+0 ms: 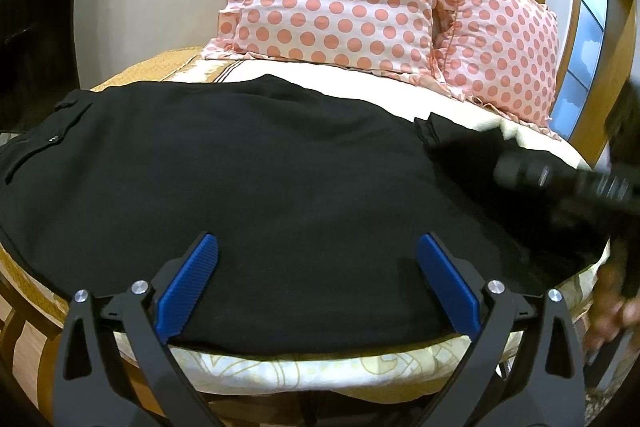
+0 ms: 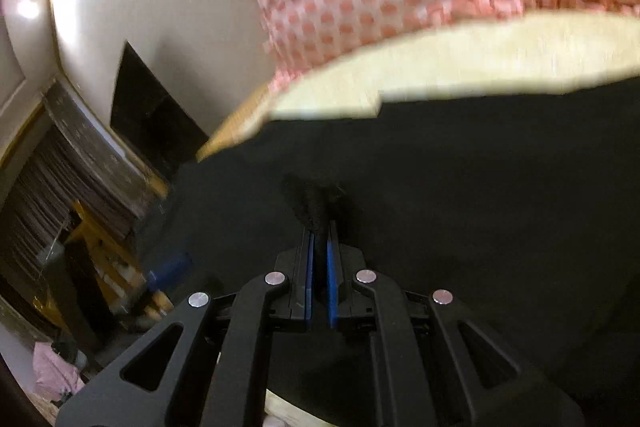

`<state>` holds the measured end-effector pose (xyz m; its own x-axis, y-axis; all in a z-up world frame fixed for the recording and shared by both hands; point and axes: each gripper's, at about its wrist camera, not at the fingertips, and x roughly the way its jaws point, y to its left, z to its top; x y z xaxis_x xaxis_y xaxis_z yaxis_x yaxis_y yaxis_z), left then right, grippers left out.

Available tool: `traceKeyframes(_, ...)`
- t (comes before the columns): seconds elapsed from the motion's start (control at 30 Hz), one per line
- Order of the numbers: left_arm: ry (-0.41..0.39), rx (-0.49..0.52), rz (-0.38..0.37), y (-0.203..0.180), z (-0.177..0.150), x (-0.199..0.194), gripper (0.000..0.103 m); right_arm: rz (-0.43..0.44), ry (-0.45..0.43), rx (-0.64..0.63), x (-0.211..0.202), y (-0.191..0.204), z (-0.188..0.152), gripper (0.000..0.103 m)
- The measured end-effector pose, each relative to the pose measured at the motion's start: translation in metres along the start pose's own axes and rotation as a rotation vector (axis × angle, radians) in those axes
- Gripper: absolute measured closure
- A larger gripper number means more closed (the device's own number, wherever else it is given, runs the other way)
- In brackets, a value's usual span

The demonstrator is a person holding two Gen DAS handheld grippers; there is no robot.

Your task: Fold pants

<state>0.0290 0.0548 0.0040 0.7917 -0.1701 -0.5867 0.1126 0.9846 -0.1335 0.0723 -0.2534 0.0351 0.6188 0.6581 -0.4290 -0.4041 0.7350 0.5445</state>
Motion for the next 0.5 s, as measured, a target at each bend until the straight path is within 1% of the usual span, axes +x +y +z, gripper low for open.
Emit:
traceKeyframes(0.03, -0.001, 0.000, 0.002, 0.000, 0.000, 0.000, 0.002, 0.021, -0.041, -0.013, -0.006, 0.007, 0.006, 0.097)
traceKeyframes(0.07, -0.006, -0.001, 0.003, 0.000, -0.001, 0.000, 0.002, 0.035, -0.052, -0.028, -0.006, 0.015, 0.007, 0.097)
traceKeyframes(0.1, -0.008, -0.004, 0.002, 0.000, -0.001, 0.000, 0.002, 0.042, -0.040, -0.048, -0.002, 0.020, 0.005, 0.097)
traceKeyframes(0.17, -0.011, -0.021, -0.013, 0.002, 0.000, -0.002, 0.002, 0.043, 0.054, -0.105, 0.021, 0.032, -0.008, 0.097)
traceKeyframes(0.2, -0.010, -0.034, -0.023, 0.004, 0.001, -0.003, 0.002, 0.051, 0.075, -0.096, 0.027, 0.033, -0.012, 0.097)
traceKeyframes(0.27, -0.009, -0.078, -0.054, 0.012, 0.003, -0.009, 0.003, 0.072, 0.059, -0.064, 0.028, 0.033, -0.011, 0.097)
traceKeyframes(0.3, -0.017, -0.099, -0.058, 0.016, 0.004, -0.013, 0.003, 0.070, 0.060, -0.071, 0.029, 0.036, -0.011, 0.097)
traceKeyframes(0.4, -0.044, -0.132, -0.049, 0.029, 0.005, -0.025, 0.003, 0.040, 0.132, -0.138, 0.044, 0.043, -0.024, 0.097)
traceKeyframes(0.43, -0.065, -0.138, -0.029, 0.034, 0.007, -0.032, 0.003, 0.042, 0.147, -0.121, 0.048, 0.038, -0.028, 0.097)
traceKeyframes(0.5, -0.103, -0.143, 0.013, 0.043, 0.009, -0.043, 0.003, 0.064, 0.135, -0.093, 0.045, 0.037, -0.032, 0.097)
